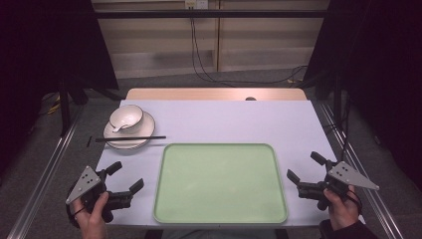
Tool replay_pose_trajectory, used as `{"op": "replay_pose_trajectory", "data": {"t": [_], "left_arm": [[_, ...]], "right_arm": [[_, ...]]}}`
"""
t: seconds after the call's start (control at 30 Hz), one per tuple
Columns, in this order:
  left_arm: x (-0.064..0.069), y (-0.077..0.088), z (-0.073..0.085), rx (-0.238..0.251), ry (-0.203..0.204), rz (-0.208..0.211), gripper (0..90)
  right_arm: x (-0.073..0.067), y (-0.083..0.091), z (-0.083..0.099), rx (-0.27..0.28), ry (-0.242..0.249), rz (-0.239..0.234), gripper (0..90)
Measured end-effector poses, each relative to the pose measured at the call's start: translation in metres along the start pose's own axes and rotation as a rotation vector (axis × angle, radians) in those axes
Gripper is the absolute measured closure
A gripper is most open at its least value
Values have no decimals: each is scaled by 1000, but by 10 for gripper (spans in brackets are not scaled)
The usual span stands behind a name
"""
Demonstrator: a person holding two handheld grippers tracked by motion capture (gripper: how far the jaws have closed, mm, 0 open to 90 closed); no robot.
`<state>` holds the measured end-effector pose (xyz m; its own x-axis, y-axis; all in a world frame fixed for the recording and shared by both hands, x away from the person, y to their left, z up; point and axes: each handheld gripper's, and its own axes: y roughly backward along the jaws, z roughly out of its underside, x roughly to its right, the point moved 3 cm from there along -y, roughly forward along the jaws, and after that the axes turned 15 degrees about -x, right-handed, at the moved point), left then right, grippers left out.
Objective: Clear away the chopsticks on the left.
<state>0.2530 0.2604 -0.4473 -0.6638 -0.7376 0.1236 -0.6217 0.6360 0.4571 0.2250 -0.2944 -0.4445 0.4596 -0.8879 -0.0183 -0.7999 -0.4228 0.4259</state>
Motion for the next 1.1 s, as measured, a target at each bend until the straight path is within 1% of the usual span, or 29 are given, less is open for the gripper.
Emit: {"op": "replay_pose_trajectory", "data": {"t": [0.03, 0.07, 0.13, 0.17, 0.2, 0.23, 0.27, 0.33, 0.43, 0.47, 0.5, 0.63, 0.67, 0.7, 0.77, 0.8, 0.87, 0.93, 0.97, 1.0, 1.03, 1.07, 1.1], "left_arm": [[0, 0, 0, 0, 0, 0, 10], [0, 0, 0, -9, -8, -1, 9], [0, 0, 0, -11, -11, 0, 10], [1, 0, 0, -9, -7, -6, 10], [-1, 1, 0, -21, -18, -31, 9], [-2, 1, 0, -19, -7, -35, 9], [-2, 1, 0, -19, -7, -35, 9], [-4, 2, 1, -36, -9, -36, 10], [-5, 4, 1, -37, -16, -32, 9], [-5, 5, 1, -35, -17, -35, 9], [-6, 6, 1, -43, -24, -33, 9], [-8, 7, 0, -56, -30, -32, 10], [-9, 8, -1, -73, -37, -57, 13], [-11, 7, -2, -97, -31, -79, 13], [-14, 9, -4, -106, -20, -80, 15], [-16, 10, -5, -113, -18, -83, 18], [-19, 11, -6, -121, -20, -85, 19], [-24, 13, -7, -139, -37, -62, 20], [-29, 15, -7, -149, -52, -64, 20], [-32, 15, -8, -160, -54, -70, 24], [-32, 15, -8, -160, -54, -70, 26], [-34, 16, -9, -166, -41, -97, 26], [-39, 16, -11, -180, -17, -106, 51]], "right_arm": [[0, 0, 0, 0, 0, 0, 0], [0, -1, 1, -15, 0, -4, 7], [-1, -1, 2, -25, 0, -10, 9], [-1, -1, 2, -25, 0, -10, 9], [-1, -1, 1, -16, 2, -10, 9], [-1, -1, 1, -20, -1, -9, 9], [-1, -1, 2, -21, -3, -7, 9], [-1, -1, 1, -17, -6, -9, 8], [-1, -2, 1, -18, -9, -9, 8], [-1, -2, 1, -21, -7, -18, 8], [0, -2, 1, -20, -4, -17, 8], [0, -2, 1, -22, -14, -15, 9], [0, -2, 1, -18, -12, -13, 10], [0, -2, 1, -15, -13, -11, 9], [0, -2, 1, -17, -9, -12, 9], [-1, -3, 1, -18, -11, -19, 9], [-1, -3, 1, -18, -14, -16, 10], [0, -3, 1, -16, -9, -12, 13], [0, -2, 1, -16, -11, -14, 13], [0, -2, 1, -16, -9, -11, 13], [-1, -3, 1, -21, -11, -10, 13], [-1, -3, 1, -21, -11, -10, 13], [0, -4, 1, -28, -9, -7, 13]]}}
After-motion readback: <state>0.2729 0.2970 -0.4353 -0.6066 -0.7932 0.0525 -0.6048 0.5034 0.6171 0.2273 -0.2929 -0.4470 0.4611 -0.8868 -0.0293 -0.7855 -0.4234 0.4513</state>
